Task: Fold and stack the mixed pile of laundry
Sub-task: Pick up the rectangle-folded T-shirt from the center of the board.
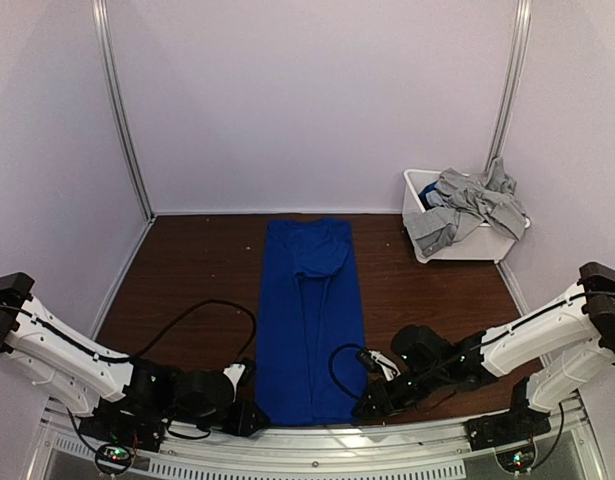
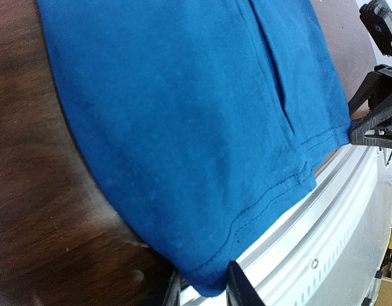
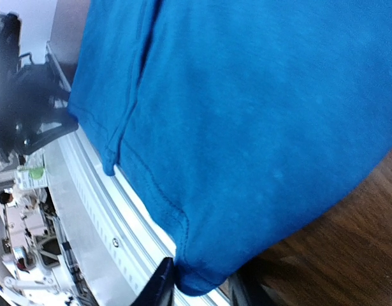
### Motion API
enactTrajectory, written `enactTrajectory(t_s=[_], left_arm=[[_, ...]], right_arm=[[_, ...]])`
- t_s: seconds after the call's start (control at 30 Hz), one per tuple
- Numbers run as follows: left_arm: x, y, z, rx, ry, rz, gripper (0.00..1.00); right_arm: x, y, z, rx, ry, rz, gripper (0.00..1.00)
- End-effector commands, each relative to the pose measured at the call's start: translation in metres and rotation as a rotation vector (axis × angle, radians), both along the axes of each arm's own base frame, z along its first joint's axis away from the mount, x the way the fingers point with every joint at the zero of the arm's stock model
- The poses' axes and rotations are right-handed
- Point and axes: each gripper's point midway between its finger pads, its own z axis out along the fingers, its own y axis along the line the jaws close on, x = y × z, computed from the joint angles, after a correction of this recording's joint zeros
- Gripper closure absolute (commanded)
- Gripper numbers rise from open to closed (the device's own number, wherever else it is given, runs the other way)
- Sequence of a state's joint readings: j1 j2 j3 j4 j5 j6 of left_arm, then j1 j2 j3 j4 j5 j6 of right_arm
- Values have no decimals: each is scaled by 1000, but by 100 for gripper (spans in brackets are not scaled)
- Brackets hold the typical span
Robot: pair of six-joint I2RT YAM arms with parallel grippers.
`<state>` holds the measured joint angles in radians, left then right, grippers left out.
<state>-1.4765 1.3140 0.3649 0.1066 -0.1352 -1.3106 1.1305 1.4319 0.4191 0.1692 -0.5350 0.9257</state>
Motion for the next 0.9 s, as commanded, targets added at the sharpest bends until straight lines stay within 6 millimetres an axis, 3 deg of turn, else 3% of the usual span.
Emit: enactTrajectory(t_s=[0.0, 0.13, 0.2, 0.4, 0.43, 0.5, 0.53, 0.73, 0.87], left_arm=[[-1, 7, -3, 24, 4, 12, 78], [-2, 9, 0, 30, 3, 1, 93], [-5, 8, 2, 33, -4, -21, 100], [-12, 3, 9, 62, -34, -83, 100], [-11, 3, 10, 63, -38, -79, 94], [-9, 5, 10, 79, -44, -70, 70], [-9, 5, 11, 78, -40, -70, 66], [-3, 24, 18, -27, -11, 38, 65], [0, 32, 17, -28, -13, 72, 69]], right_arm=[[-10, -37, -40, -194, 37, -47, 77], [-12, -42, -35, -192, 35, -53, 100], [-13, -41, -29, -175, 25, -46, 100], [-12, -28, -3, -97, -13, -34, 100], [-12, -28, -3, -104, -16, -33, 100], [-10, -27, -3, -114, -21, -34, 100], [-10, -27, -3, -112, -21, -37, 100], [-13, -33, -13, -133, 0, -44, 100], [-13, -34, -14, -140, -1, -44, 100]])
